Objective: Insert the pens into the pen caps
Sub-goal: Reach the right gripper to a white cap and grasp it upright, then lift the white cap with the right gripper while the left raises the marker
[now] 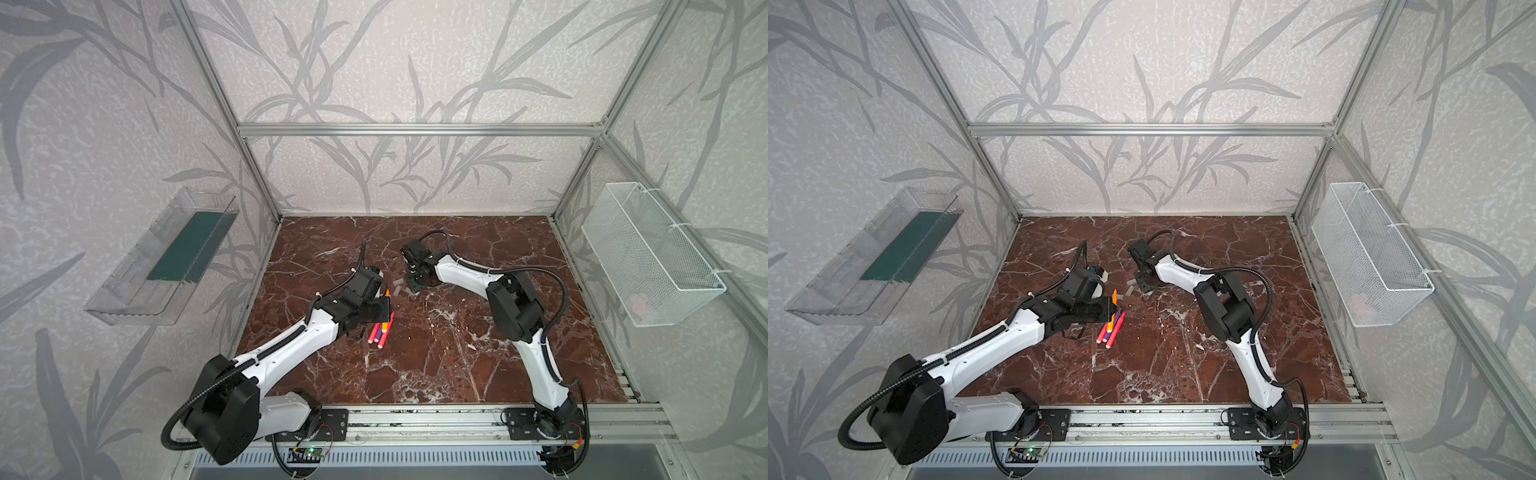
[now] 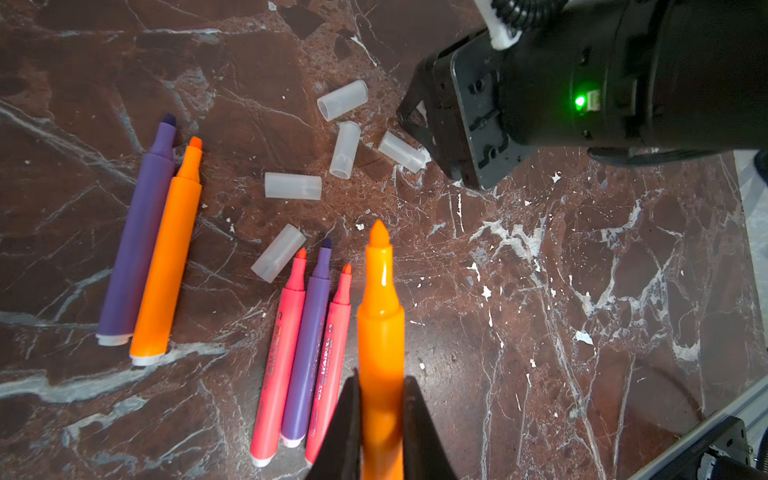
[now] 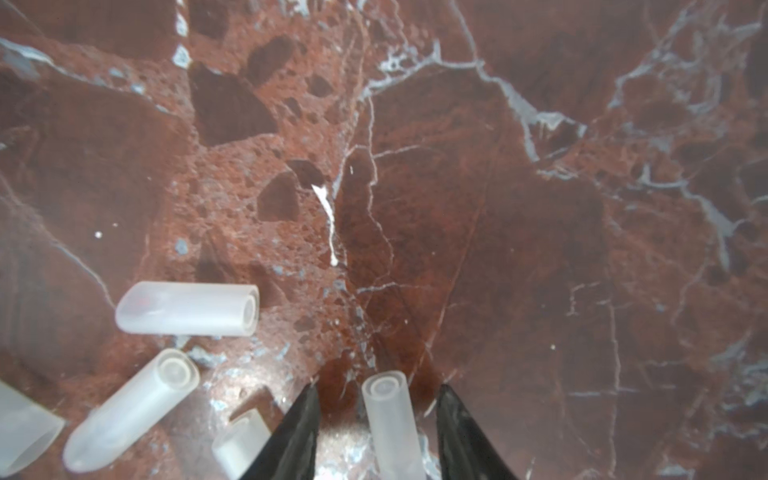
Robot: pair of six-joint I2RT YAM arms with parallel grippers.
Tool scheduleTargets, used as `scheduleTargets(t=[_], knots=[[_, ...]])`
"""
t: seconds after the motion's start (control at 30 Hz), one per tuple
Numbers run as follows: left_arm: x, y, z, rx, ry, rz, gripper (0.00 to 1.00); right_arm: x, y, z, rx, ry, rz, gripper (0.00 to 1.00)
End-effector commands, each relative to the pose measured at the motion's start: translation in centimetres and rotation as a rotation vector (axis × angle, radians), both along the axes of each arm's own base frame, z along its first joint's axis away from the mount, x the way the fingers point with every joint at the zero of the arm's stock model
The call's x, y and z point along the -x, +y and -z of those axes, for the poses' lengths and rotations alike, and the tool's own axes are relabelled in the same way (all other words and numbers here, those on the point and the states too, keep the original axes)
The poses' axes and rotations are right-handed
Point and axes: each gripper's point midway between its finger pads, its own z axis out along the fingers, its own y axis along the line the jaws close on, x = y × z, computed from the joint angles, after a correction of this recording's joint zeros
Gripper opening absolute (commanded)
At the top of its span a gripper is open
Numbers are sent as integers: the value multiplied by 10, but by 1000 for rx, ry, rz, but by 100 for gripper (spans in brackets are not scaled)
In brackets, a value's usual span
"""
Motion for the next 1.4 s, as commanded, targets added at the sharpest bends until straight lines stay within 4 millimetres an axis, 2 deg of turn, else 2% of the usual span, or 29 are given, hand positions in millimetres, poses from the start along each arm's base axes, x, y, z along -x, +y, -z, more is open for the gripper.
scheduleTargets(t=[0.0,0.27,0.33,0.63,1.37], knots=[[1,0,-1,-1,-9,10,0,12,-15,14,57,60,25,45],[1,2,-3,-1,-15,8,0,16,-19,10,18,72,69,34],[1,2,-3,-1,-16,7,0,15,-21,11,20,77,83,28],[1,2,-2,-1,-17,6,0,19,-28,12,11,85,117,30],[1,1,-2,2,-18,11,0,15,-24,32,26,144,122,29]])
